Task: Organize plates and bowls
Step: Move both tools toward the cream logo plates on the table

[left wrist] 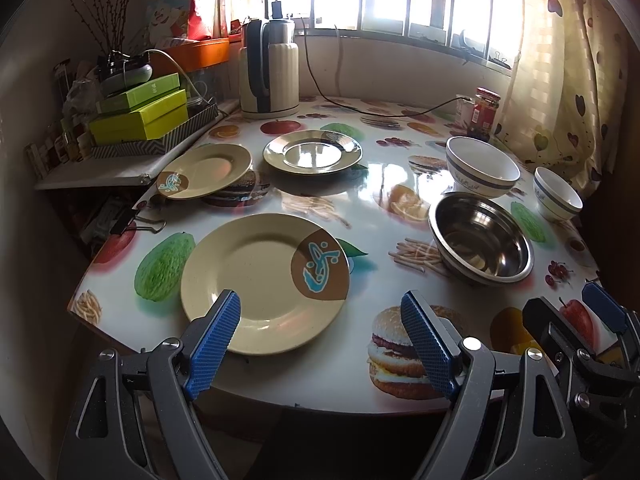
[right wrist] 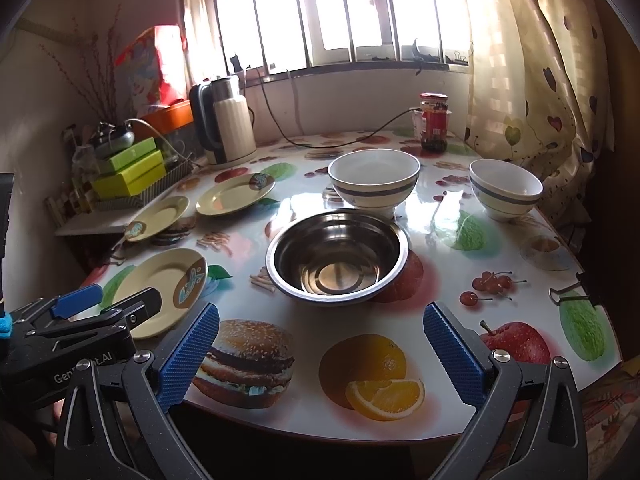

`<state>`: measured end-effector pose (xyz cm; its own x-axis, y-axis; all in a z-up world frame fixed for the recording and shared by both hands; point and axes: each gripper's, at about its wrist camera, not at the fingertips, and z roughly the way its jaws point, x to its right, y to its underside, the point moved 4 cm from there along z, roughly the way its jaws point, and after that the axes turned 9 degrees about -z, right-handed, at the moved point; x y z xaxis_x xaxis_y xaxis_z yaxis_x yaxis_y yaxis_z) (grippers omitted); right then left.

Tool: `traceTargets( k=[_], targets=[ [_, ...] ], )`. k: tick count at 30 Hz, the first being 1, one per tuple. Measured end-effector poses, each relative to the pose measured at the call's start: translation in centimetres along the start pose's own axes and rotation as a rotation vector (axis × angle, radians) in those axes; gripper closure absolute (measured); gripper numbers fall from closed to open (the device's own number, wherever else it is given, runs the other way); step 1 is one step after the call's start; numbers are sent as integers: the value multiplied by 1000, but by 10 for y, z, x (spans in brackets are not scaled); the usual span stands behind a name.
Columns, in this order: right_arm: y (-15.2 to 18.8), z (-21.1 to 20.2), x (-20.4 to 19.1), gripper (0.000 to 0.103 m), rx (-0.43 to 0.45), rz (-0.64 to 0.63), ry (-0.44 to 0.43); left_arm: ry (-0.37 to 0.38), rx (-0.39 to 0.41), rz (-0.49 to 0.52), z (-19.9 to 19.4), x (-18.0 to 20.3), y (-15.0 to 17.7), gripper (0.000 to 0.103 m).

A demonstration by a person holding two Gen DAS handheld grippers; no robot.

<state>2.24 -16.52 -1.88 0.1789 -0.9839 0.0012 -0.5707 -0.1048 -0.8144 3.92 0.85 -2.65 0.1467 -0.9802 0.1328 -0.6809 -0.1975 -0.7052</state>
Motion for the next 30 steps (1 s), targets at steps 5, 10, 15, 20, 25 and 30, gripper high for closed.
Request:
traceTargets(
  k=[5, 10, 15, 20, 25, 30],
  targets=[
    [0, 0, 0, 0, 0, 0, 2, -1, 2, -2, 0, 0, 0, 20],
    [0, 0, 0, 0, 0, 0, 1, -1, 2, -1, 0, 0, 0, 20],
    [-1, 0, -1, 0, 0, -2, 2, 0, 2, -2, 1, 0, -1, 20],
    [-1, 0, -1, 0, 2, -5, 3, 2, 15, 1, -1, 0, -4, 20],
    [-5, 2, -3, 0, 15, -25, 4, 4, 28, -4, -1, -2, -11, 20],
    [-17, 4, -10, 0, 32, -61, 8, 3, 44, -27, -1, -11, -21, 20]
  ],
)
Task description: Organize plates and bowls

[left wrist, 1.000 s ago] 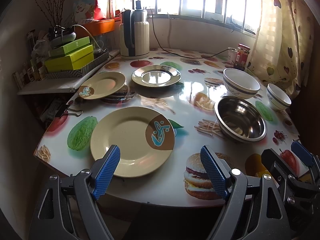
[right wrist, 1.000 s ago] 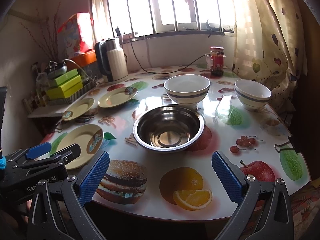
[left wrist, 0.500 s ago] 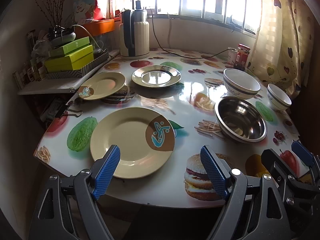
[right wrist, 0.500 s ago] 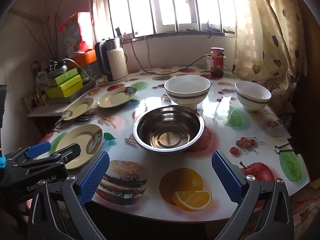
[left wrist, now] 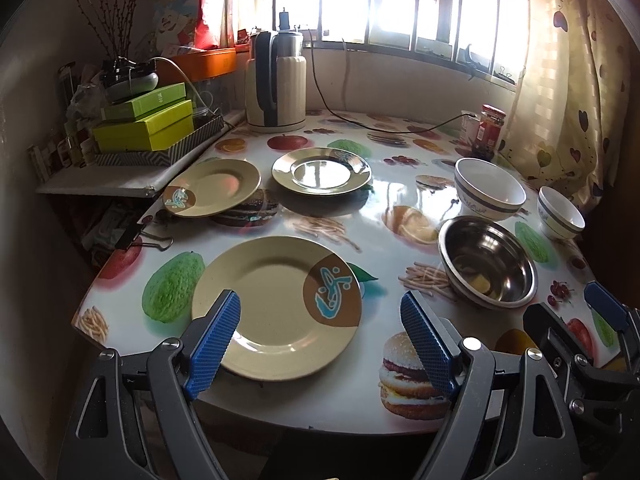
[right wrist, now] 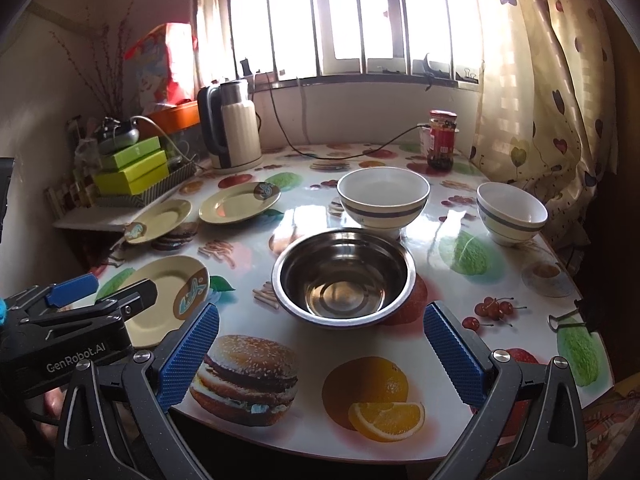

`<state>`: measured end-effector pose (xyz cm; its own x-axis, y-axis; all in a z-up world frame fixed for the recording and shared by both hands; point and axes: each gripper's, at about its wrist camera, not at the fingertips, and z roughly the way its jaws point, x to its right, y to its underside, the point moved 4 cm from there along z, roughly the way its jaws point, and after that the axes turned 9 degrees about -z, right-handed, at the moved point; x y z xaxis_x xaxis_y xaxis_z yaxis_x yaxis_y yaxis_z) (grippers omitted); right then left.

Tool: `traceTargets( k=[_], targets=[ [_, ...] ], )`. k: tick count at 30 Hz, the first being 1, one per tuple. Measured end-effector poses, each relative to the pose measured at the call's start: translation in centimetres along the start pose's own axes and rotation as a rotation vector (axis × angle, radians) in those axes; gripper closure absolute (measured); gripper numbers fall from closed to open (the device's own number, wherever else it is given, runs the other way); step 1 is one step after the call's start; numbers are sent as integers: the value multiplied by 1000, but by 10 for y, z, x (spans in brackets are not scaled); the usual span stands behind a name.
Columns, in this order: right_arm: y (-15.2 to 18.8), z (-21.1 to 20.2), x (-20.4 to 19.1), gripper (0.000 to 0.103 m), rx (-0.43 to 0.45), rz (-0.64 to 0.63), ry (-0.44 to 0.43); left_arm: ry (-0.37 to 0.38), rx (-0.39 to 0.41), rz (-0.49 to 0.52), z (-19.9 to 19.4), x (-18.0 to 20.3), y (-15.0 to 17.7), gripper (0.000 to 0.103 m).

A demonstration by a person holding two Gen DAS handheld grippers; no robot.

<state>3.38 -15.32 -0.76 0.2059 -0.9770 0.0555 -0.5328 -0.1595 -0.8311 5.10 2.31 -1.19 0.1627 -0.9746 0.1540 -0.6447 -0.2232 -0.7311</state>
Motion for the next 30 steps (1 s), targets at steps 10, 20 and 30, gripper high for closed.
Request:
traceTargets(
  k=[10, 20, 30],
  targets=[
    [-30, 10, -17, 0, 35, -42, -56, -5, 9, -38, 3, -20, -22, 20],
    [-85, 50, -35, 0, 17, -34, -158, -29, 6, -73, 22, -64, -73, 20],
    [-133, 107, -42, 9, -40, -41, -165, 29, -31, -76, 60, -72, -119, 29]
  ],
)
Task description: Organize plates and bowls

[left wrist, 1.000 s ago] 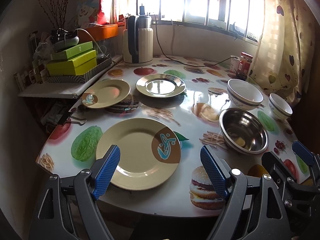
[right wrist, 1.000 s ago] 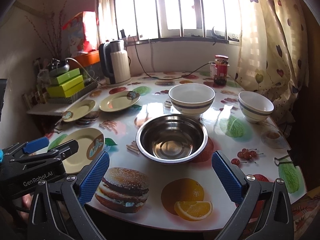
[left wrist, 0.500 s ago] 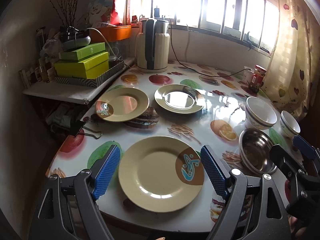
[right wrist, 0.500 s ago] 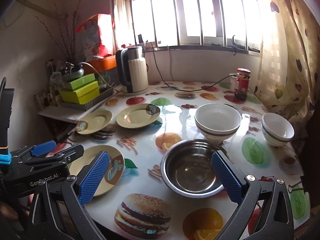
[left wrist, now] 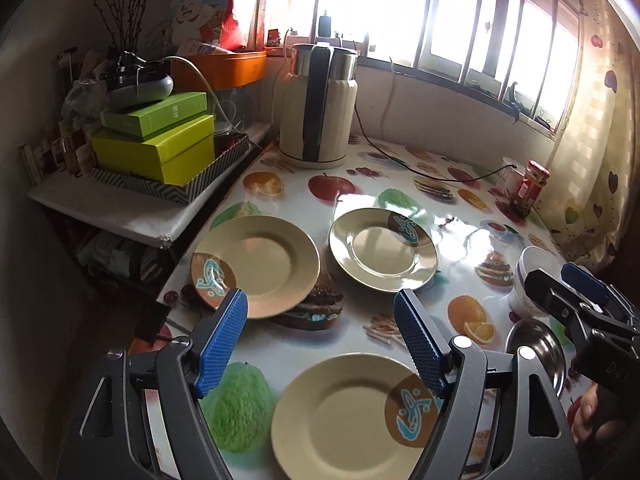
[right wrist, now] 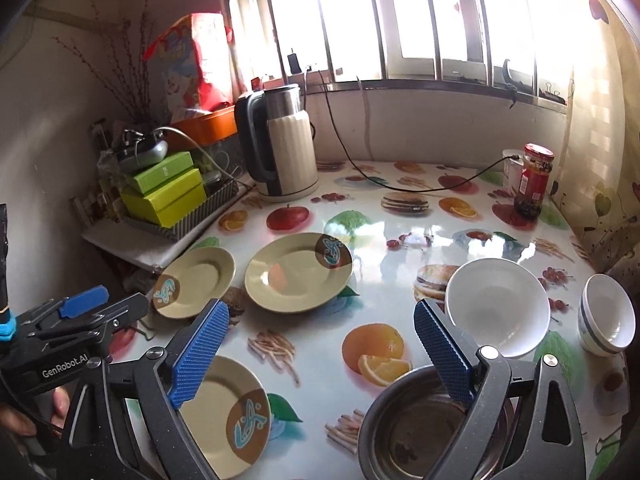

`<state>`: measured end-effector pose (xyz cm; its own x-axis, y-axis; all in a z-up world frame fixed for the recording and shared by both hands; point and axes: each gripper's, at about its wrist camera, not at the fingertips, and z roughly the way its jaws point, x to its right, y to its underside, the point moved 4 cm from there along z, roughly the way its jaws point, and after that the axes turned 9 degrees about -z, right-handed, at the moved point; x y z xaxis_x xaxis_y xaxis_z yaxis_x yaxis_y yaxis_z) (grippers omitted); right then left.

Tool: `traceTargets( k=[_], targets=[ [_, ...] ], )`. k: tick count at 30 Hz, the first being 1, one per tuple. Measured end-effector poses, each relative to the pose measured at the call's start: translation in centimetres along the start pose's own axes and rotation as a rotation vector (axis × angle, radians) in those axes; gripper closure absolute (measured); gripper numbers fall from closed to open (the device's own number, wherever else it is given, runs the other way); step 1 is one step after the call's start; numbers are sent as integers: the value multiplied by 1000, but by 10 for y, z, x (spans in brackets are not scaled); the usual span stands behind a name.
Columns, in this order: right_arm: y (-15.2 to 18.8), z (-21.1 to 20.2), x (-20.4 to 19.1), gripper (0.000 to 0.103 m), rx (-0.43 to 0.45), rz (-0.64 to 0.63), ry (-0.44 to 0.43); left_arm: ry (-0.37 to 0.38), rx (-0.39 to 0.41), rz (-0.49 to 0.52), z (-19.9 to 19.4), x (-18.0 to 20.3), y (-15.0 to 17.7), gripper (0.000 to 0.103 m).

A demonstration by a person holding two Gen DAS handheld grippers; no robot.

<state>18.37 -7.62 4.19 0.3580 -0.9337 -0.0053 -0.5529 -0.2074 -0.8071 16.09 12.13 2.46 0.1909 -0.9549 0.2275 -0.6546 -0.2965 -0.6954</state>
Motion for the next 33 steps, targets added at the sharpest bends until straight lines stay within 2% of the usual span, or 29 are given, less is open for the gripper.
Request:
traceTargets(
  k=[2, 4, 5, 8, 9, 11, 13, 15, 16, 18, 20, 22, 24, 27, 33],
  targets=[
    [-6, 10, 2, 11, -4, -3, 5, -3, -15, 11, 11, 2, -7, 34],
    [-13, 23, 6, 19, -21, 3, 14, 5, -52, -7, 23, 1, -13, 36],
    [-15, 31, 7, 23, -34, 7, -3, 16, -66, -13, 29, 2, -16, 36],
    [-17, 55, 14, 24, -90, 56, -51, 20, -71, 11, 44, 8, -23, 39],
    [-18, 62, 16, 27, -103, 62, -48, 29, -86, 15, 51, 10, -26, 44],
    [-20, 75, 18, 32, -117, 72, -81, 67, -135, -1, 67, 11, -29, 47],
    [-21, 90, 22, 35, -154, 98, -100, 34, -149, 11, 82, 11, -31, 49],
    [-20, 105, 26, 38, -195, 119, -97, 42, -170, 16, 98, 13, -34, 49],
    [-19, 112, 28, 39, -210, 127, -107, 46, -202, 4, 106, 13, -34, 53],
    [-17, 125, 32, 47, -242, 139, -102, 70, -244, -17, 121, 12, -34, 55],
    [-14, 137, 36, 51, -271, 158, -95, 32, -244, 6, 129, 14, -35, 56],
    [-13, 147, 41, 55, -293, 181, -97, 55, -251, 16, 135, 16, -36, 56],
    [-14, 155, 43, 61, -303, 185, -97, 46, -271, 2, 144, 14, -38, 57],
    [-15, 166, 47, 62, -322, 196, -98, 42, -282, -8, 159, 13, -42, 65],
    [-13, 182, 48, 64, -351, 196, -109, 35, -300, -17, 177, 13, -46, 65]
  ],
)
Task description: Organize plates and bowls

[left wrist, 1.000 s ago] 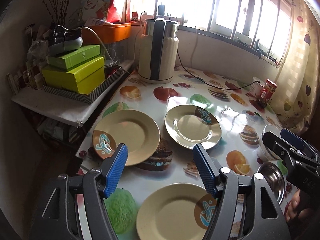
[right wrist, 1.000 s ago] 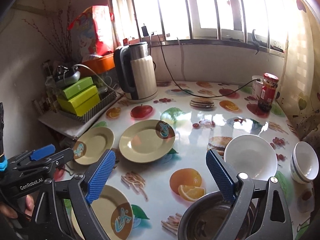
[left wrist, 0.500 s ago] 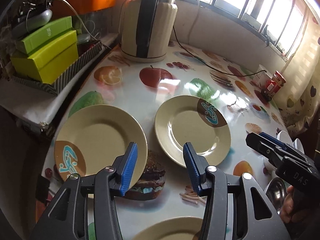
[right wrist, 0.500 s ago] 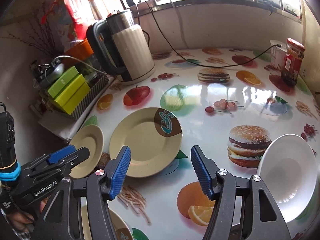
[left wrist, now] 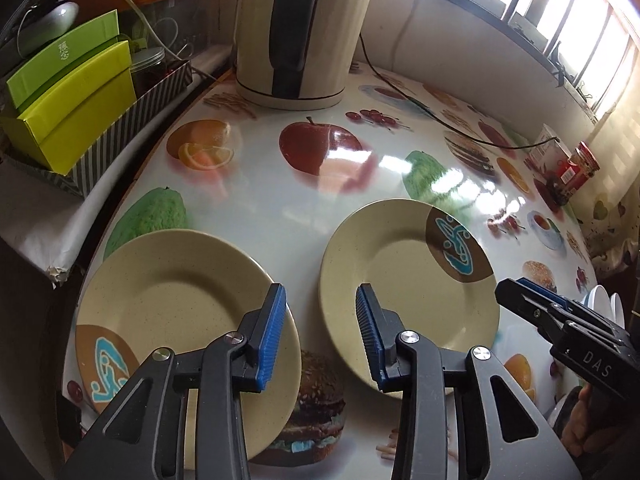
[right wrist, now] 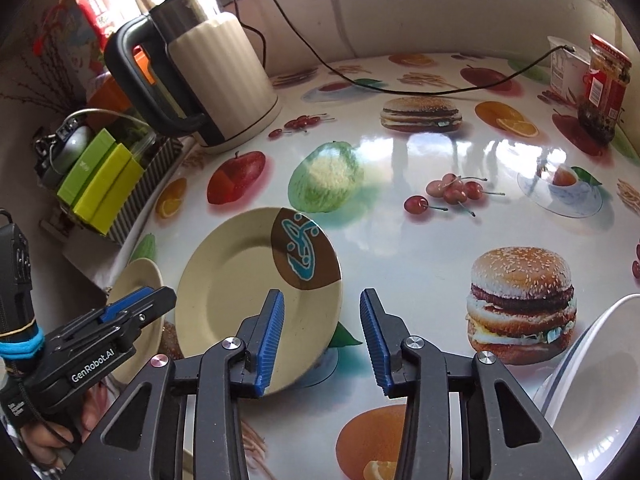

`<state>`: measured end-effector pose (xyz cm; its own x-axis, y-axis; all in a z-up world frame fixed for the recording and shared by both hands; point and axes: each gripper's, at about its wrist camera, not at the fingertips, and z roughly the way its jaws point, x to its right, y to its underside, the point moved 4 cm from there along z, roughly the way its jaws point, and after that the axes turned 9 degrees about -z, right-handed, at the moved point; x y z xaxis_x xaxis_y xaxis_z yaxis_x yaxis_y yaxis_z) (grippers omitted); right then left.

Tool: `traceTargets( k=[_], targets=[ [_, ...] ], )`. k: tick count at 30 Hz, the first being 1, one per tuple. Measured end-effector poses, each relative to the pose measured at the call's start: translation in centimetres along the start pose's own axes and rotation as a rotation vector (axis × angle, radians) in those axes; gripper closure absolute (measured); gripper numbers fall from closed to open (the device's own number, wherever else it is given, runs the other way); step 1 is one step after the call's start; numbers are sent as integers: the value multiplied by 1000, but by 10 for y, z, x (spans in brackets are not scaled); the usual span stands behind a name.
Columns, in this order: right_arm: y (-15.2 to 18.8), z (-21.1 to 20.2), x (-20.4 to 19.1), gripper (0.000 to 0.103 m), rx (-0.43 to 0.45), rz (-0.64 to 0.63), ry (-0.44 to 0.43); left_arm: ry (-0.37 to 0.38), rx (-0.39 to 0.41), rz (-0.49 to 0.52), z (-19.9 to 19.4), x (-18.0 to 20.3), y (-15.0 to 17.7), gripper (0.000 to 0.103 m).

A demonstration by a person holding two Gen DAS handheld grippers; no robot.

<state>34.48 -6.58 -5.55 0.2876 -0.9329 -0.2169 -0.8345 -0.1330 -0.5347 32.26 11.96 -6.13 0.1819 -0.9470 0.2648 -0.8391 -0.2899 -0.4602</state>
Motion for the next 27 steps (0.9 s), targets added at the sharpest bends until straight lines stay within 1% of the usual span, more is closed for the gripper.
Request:
traceTargets(
  k=[4, 7, 9, 13, 16, 20, 21, 22, 24, 25, 27],
  targets=[
    [0, 10, 6, 64, -17, 35, -14, -3, 5, 2, 5, 2, -6, 65],
    [0, 13, 8, 64, -23, 42, -25, 8, -10, 3, 9, 5, -10, 65],
    [0, 15, 8, 64, -27, 46, -31, -3, -19, 4, 14, 6, -11, 65],
    [0, 19, 12, 65, -37, 78, -54, 2, -35, -19, 20, 3, -13, 65],
    [1, 21, 12, 69, -46, 81, -60, 9, -52, -22, 24, 5, -13, 65],
    [2, 24, 14, 72, -50, 91, -68, 9, -51, -13, 26, 6, -13, 66],
    [2, 25, 15, 75, -50, 94, -68, 12, -56, -14, 27, 6, -13, 71],
    [2, 25, 15, 77, -49, 94, -73, 14, -61, -19, 28, 6, -13, 74],
    [2, 25, 14, 80, -48, 92, -79, 22, -64, -20, 29, 7, -12, 75],
    [2, 25, 14, 81, -48, 88, -83, 27, -63, -21, 29, 7, -12, 77],
    [1, 25, 13, 84, -48, 84, -86, 18, -60, -13, 29, 9, -12, 77]
  ],
)
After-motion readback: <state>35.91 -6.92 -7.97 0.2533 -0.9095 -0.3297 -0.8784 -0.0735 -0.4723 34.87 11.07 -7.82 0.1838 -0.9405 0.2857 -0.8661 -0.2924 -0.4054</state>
